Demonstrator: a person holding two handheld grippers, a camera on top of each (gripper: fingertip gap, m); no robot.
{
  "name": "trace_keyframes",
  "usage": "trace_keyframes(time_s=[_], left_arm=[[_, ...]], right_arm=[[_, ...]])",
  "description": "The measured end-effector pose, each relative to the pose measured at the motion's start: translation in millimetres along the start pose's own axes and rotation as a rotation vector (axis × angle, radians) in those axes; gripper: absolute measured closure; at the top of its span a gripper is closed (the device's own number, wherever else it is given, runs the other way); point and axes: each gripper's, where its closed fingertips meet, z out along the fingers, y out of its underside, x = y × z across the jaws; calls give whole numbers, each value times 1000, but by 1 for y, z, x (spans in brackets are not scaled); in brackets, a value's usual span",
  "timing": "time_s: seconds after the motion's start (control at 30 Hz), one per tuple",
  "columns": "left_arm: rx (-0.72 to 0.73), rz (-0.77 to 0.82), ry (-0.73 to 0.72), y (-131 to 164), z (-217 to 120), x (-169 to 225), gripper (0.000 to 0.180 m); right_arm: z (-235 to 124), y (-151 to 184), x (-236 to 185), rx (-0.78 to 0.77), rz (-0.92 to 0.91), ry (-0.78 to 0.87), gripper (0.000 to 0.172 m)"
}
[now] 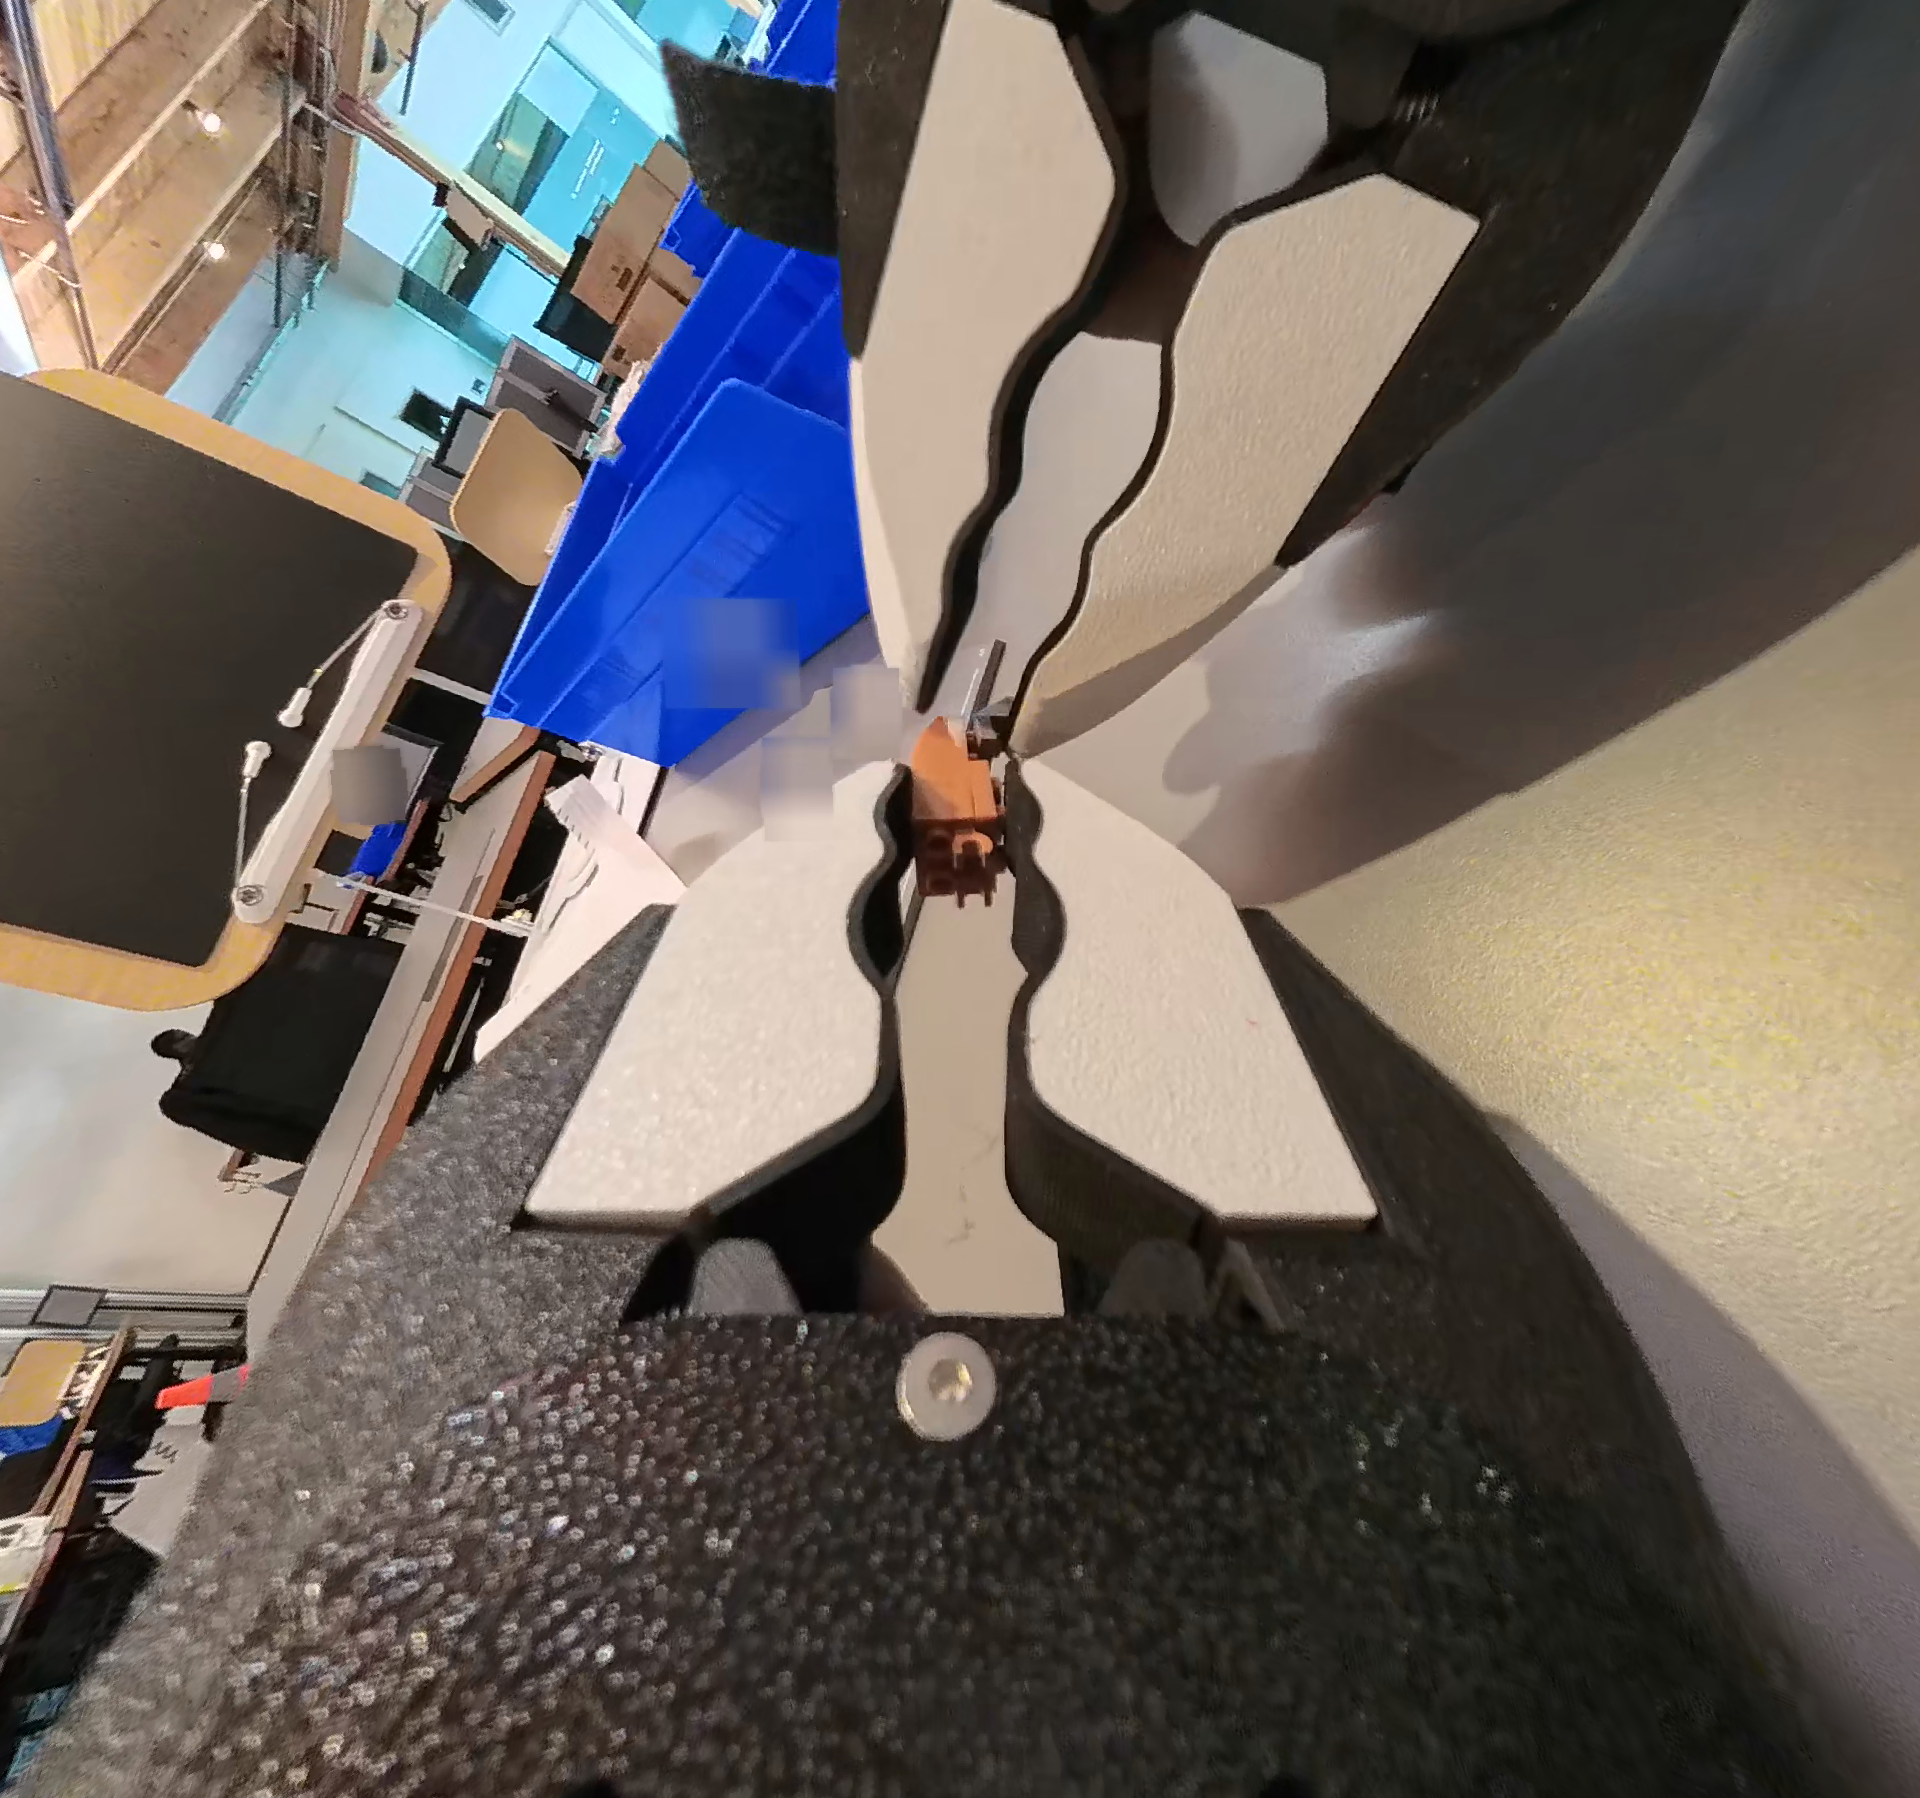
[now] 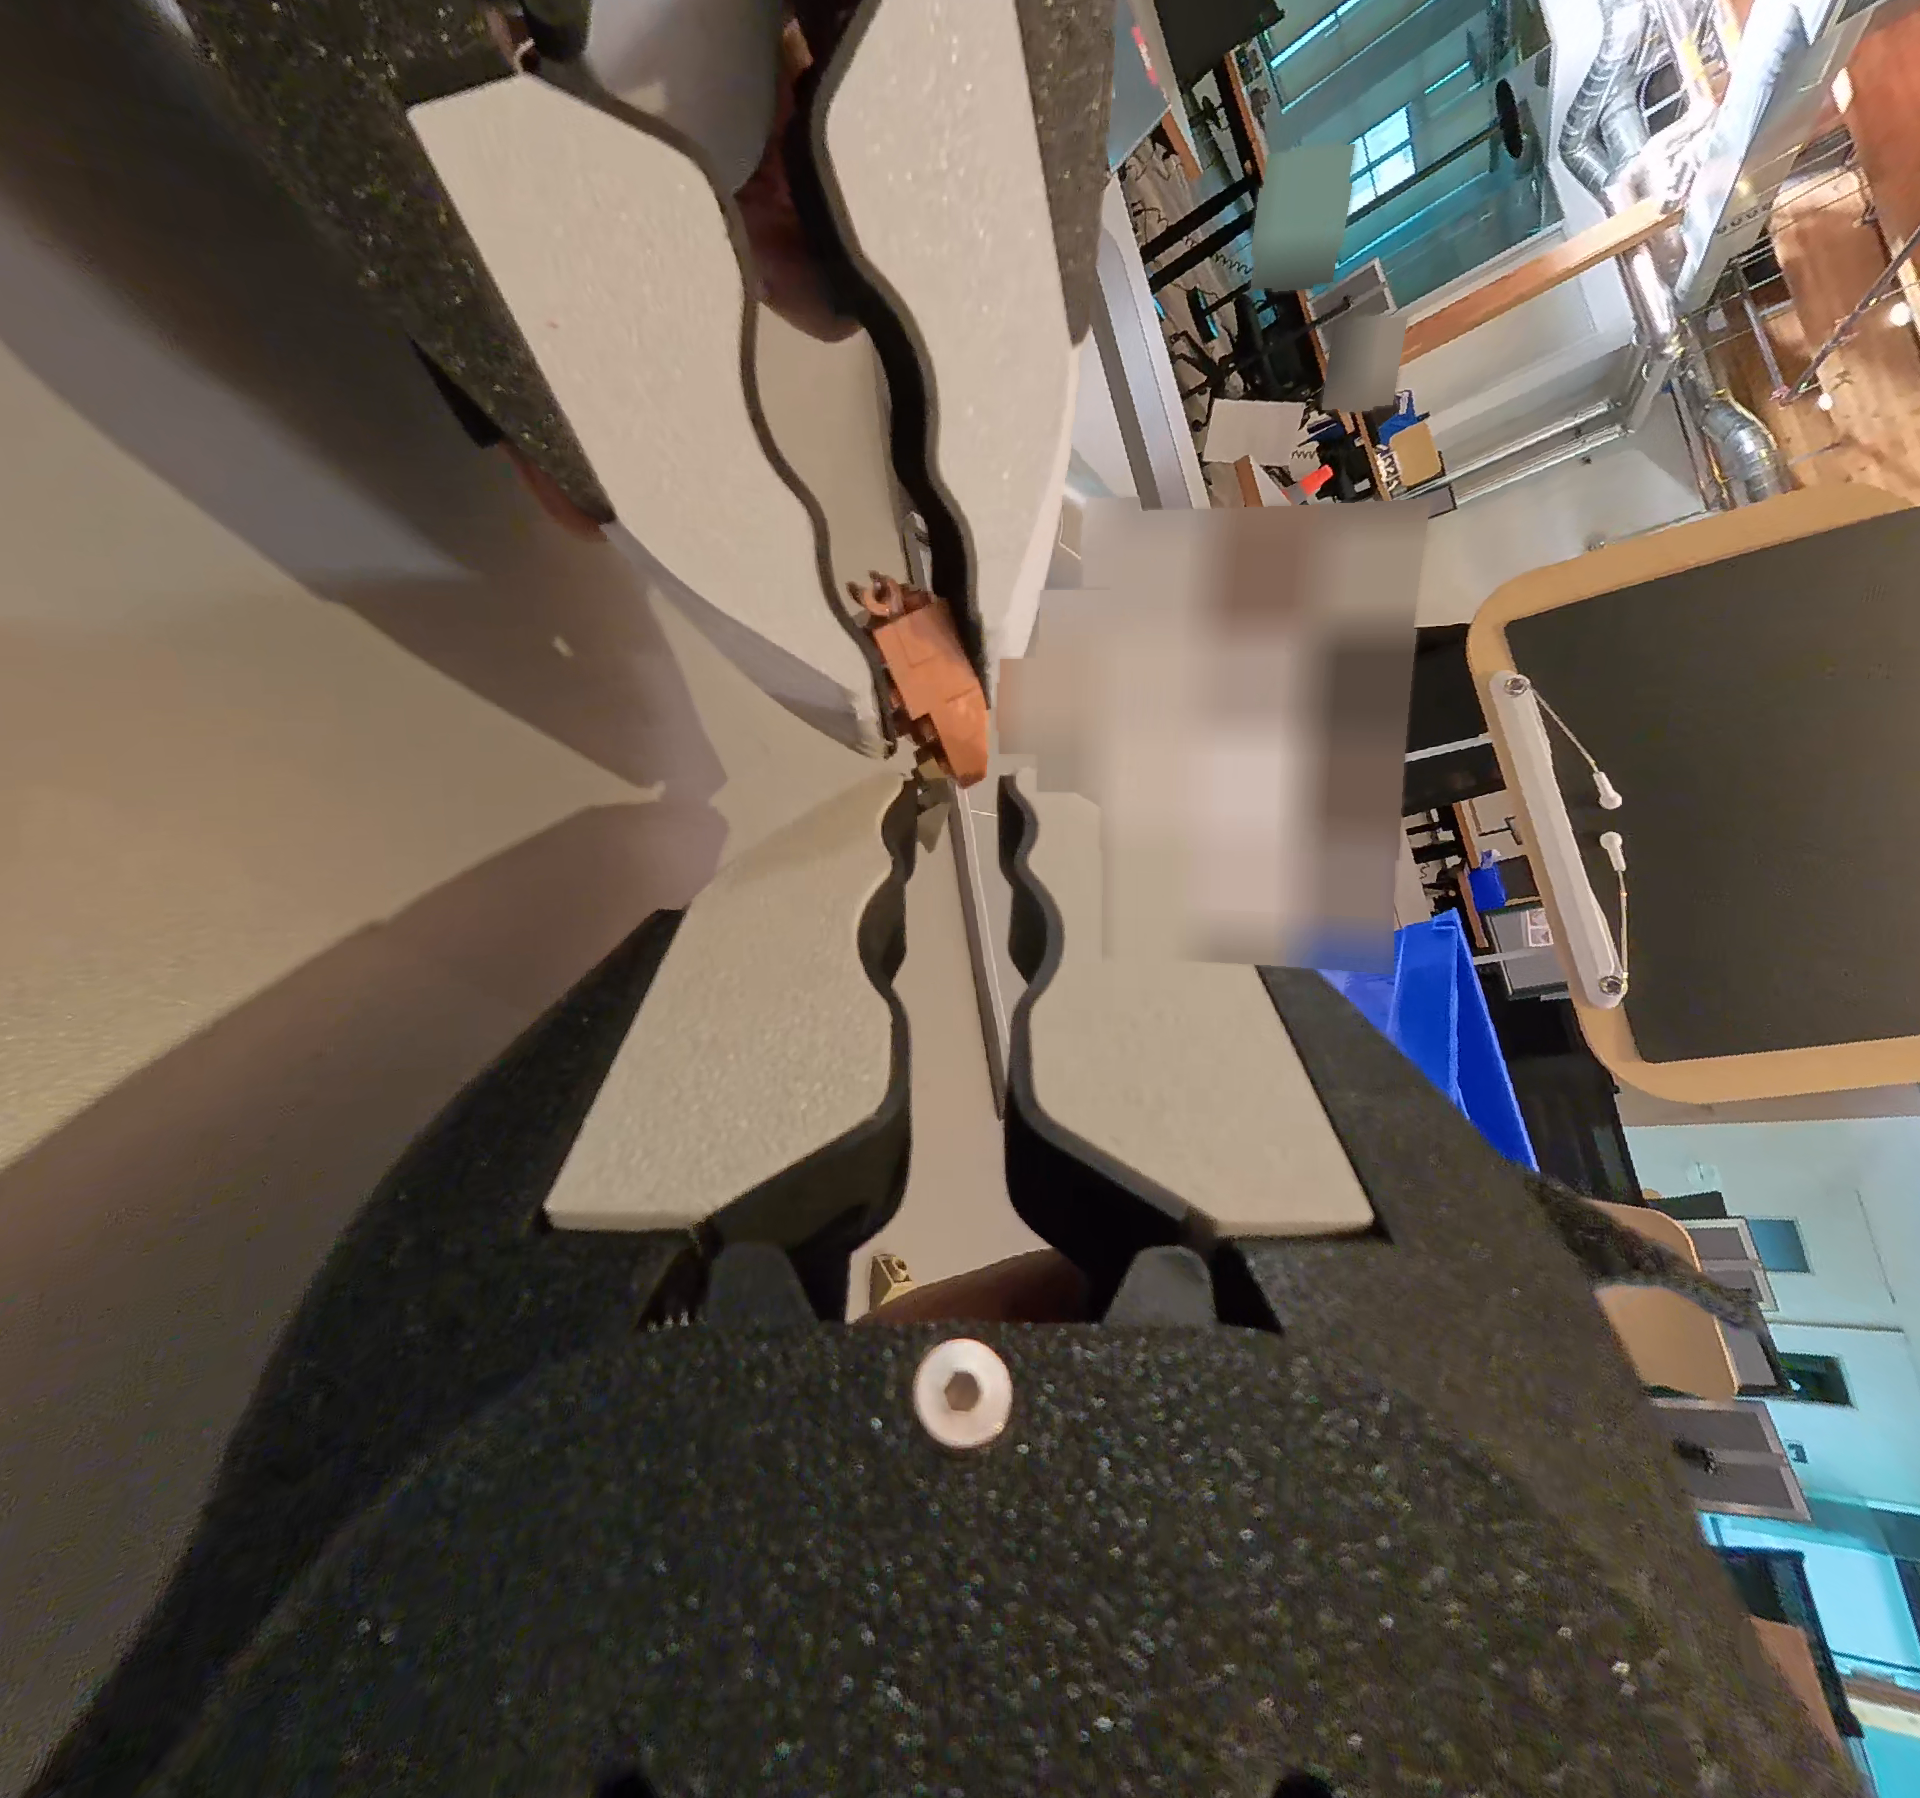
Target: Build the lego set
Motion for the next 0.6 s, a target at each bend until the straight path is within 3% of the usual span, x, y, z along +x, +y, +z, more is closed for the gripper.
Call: trace_keyframes(time_s=[0.6], left_arm=[[-18,90,73,1,-1,10,164]], right_arm=[[0,1,-12,2,-60,-57,159]])
